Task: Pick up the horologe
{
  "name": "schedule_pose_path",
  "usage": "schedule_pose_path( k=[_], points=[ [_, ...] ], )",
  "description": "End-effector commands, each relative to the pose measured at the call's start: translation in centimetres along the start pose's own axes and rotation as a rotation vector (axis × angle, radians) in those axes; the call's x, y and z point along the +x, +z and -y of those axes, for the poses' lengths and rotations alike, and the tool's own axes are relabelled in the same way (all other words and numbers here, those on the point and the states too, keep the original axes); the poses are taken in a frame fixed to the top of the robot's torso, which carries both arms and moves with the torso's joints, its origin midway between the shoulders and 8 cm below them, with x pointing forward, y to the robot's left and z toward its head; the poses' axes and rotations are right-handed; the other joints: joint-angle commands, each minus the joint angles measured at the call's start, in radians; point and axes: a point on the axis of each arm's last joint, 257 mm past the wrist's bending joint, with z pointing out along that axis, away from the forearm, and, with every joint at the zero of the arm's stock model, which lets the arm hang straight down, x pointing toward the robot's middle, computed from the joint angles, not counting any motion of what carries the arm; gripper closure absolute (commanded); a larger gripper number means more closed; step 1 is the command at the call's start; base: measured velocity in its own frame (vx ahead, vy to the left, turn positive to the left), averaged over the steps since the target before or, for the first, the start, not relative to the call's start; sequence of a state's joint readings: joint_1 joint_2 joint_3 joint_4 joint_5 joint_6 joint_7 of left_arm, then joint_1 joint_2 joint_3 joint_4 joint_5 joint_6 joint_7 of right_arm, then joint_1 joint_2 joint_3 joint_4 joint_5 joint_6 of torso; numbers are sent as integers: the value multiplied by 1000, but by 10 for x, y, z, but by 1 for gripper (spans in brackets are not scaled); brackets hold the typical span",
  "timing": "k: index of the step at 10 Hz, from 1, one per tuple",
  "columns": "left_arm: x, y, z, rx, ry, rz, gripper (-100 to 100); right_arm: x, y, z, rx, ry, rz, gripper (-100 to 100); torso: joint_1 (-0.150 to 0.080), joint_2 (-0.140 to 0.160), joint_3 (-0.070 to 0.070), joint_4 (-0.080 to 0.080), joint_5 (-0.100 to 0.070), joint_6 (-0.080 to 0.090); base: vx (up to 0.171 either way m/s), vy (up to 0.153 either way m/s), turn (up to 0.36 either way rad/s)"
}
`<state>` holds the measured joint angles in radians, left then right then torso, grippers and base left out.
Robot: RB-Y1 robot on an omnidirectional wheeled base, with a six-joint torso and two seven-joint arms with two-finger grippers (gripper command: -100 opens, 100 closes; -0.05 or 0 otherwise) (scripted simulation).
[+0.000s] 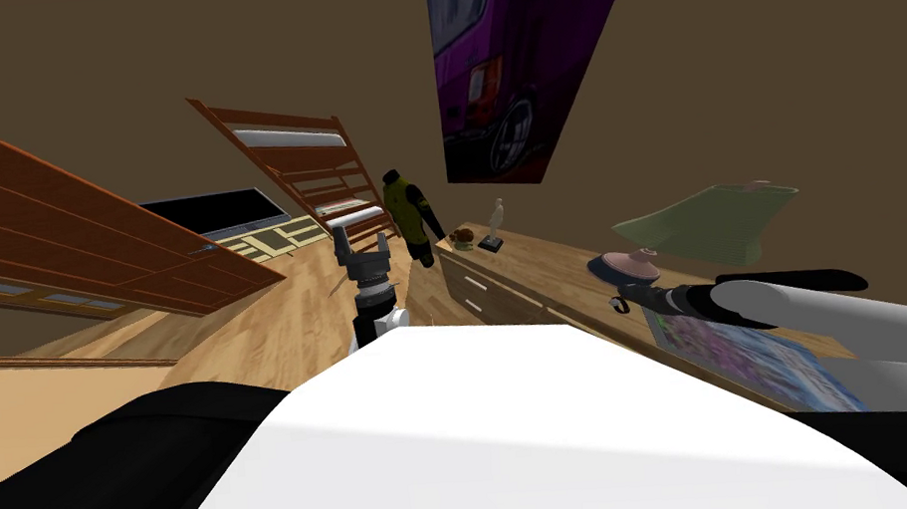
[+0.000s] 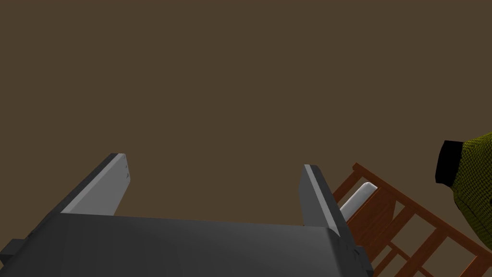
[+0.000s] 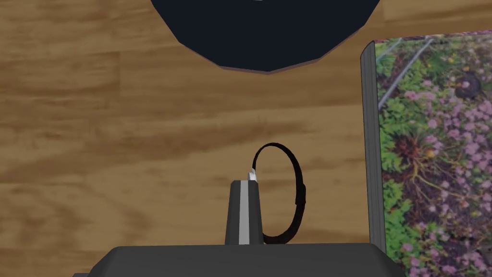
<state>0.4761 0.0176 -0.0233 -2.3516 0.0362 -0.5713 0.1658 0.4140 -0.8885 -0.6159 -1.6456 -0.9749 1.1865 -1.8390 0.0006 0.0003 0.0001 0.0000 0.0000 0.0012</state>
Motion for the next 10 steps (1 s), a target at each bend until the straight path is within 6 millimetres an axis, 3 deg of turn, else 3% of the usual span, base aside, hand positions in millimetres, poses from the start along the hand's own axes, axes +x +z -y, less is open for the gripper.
schedule_pose_path(
  k=[1, 2, 3, 5, 10],
  points=[
    [0, 0, 0, 0, 0, 0, 0, 0, 0, 0, 0, 0, 0, 100, 0, 0, 0, 0, 0, 0, 0, 0, 0],
    [0, 0, 0, 0, 0, 0, 0, 0, 0, 0, 0, 0, 0, 0, 0, 0, 0, 0, 0, 0, 0, 0, 0],
    [0, 0, 0, 0, 0, 0, 0, 17, -7, -5, -9, 28, -40, -100, 0, 0, 0, 0, 0, 0, -99, 78, -109],
    [0, 0, 0, 0, 0, 0, 0, 31, -12, -9, -14, 65, -76, -100, 7, 9, 5, 2, 2, 1, -149, 141, -110],
    [0, 0, 0, 0, 0, 0, 0, 78, -33, -23, -13, 201, -205, -100, 13, 7, 4, 2, 3, 0, -105, 191, -113]
  ],
)
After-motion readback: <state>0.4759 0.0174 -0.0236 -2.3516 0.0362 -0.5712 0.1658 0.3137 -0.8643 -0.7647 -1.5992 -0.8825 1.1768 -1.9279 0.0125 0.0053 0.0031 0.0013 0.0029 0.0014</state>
